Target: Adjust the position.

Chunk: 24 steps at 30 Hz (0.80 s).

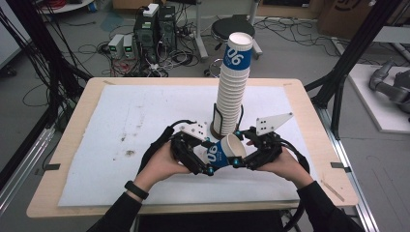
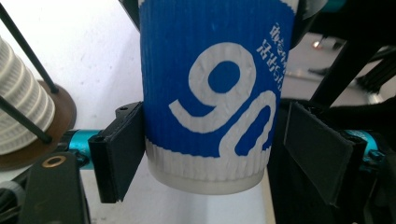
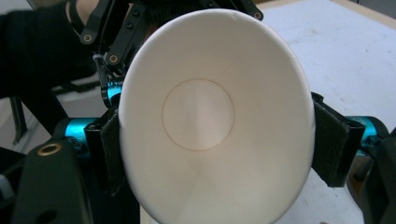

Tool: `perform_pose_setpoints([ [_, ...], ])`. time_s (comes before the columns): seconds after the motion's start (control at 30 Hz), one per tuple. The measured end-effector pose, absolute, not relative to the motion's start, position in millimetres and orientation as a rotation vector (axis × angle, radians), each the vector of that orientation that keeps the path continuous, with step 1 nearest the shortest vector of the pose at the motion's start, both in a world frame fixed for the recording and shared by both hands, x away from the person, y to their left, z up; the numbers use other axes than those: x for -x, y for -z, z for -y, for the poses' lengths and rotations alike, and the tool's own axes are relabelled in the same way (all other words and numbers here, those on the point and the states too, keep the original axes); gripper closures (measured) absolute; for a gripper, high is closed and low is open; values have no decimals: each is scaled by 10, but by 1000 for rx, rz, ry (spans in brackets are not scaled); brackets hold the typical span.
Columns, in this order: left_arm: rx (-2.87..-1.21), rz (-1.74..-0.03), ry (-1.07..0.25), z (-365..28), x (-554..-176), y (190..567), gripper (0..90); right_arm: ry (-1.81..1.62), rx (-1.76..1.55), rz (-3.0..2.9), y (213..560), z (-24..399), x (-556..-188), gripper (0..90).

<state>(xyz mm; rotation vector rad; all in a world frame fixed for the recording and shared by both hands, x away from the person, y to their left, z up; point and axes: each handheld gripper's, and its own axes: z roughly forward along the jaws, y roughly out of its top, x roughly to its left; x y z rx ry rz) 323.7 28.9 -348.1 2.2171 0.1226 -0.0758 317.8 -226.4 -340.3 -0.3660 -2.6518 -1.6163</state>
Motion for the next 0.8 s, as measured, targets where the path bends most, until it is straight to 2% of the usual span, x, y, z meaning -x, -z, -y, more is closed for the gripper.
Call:
perform_pose_setpoints([
  [0.1, -2252, -122, 67, -229, -3233, 3525, 214, 1588, 349, 2668, 3410, 2241, -3163, 207],
  [0.2, -2264, -96, 68, -209, -3230, 3551, 299, 1581, 347, 2674, 3410, 2232, -3158, 207],
  [0.33, -2202, -92, 77, -243, -3253, 3543, 299, 1625, 352, 2632, 3404, 2236, -3161, 162],
  [0.57, -2078, -75, 82, -341, -3274, 3502, 302, 1765, 374, 2490, 3364, 2304, -3176, 160],
  [0.8, -2047, -67, 31, -404, -3278, 3473, 303, 1819, 376, 2473, 3319, 2357, -3160, 160],
])
